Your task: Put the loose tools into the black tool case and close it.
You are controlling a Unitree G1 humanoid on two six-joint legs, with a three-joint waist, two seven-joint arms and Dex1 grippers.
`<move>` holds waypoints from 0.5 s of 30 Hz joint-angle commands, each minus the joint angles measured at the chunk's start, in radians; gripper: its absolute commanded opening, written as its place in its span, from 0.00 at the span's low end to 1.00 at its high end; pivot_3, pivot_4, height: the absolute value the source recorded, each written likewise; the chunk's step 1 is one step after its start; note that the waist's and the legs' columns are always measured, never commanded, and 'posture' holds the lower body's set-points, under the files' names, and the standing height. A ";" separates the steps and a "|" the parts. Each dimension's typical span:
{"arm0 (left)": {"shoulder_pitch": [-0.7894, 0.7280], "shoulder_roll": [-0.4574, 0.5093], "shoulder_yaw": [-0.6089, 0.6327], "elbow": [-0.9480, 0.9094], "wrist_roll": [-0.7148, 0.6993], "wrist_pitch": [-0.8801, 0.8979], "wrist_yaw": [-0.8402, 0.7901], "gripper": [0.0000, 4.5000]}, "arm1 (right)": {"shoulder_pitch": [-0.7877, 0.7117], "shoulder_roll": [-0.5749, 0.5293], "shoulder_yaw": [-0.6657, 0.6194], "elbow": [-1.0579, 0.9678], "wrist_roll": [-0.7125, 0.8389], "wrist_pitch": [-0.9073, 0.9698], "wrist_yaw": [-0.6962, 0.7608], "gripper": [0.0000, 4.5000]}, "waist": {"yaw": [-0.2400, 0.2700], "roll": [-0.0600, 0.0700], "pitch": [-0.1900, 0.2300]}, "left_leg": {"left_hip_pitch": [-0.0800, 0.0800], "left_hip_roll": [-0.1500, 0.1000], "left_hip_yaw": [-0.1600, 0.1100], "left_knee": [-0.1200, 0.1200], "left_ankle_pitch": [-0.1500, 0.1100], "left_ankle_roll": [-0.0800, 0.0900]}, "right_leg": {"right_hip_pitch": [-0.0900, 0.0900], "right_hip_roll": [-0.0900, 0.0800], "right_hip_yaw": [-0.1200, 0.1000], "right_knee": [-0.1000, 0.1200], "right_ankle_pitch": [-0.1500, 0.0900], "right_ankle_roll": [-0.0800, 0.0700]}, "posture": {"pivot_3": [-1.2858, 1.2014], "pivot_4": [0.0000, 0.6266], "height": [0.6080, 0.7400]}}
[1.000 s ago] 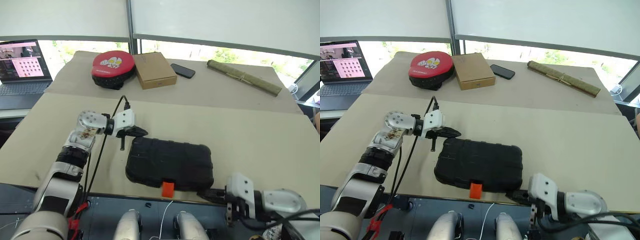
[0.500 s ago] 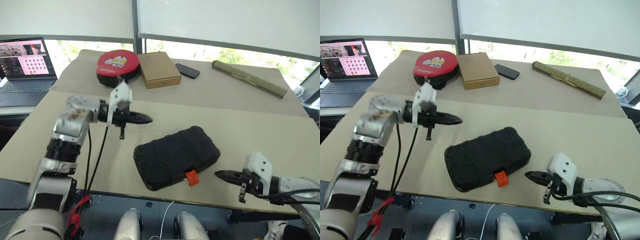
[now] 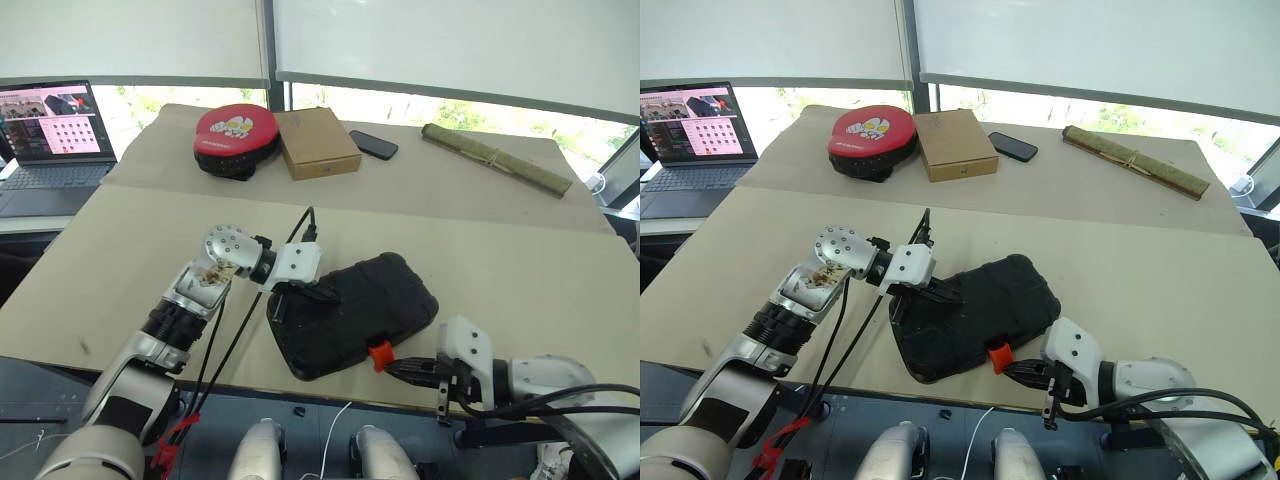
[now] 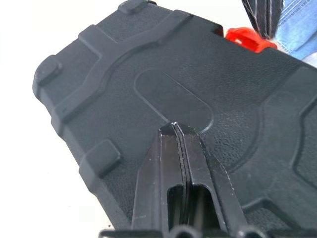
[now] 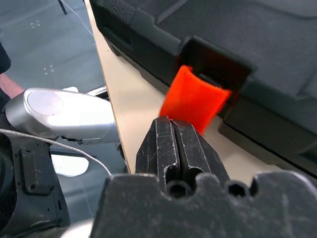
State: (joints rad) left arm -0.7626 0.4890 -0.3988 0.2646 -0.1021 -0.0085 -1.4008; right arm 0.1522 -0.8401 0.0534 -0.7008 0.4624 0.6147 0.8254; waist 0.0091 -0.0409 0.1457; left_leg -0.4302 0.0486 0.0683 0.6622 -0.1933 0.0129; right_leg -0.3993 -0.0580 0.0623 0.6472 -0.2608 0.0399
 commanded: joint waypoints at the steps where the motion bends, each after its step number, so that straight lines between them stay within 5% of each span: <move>1: 0.013 -0.003 -0.030 0.038 0.040 0.006 -0.006 0.01 | -0.031 0.025 0.044 0.005 -0.051 0.000 -0.046 0.00 | -0.001 0.000 0.000 | 0.000 0.000 0.000 0.000 0.000 0.000 | 0.000 0.000 0.000 0.000 0.000 0.000 | 0.52 0.24 1.00; 15: 0.020 -0.030 -0.021 -0.009 0.024 0.042 0.007 0.01 | 0.018 0.079 0.108 0.041 -0.174 -0.074 -0.107 0.00 | 0.001 0.000 0.000 | 0.000 0.000 0.000 0.000 0.000 0.000 | 0.000 0.000 0.000 0.000 0.000 0.000 | 0.52 0.24 1.00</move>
State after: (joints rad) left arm -0.7633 0.4661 -0.3875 0.2660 -0.1024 0.0247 -1.3861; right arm 0.1732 -0.7818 0.1536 -0.6504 0.2939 0.5703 0.7377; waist 0.0102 -0.0410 0.1454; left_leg -0.4304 0.0487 0.0684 0.6622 -0.1933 0.0129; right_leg -0.3996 -0.0578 0.0621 0.6474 -0.2609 0.0401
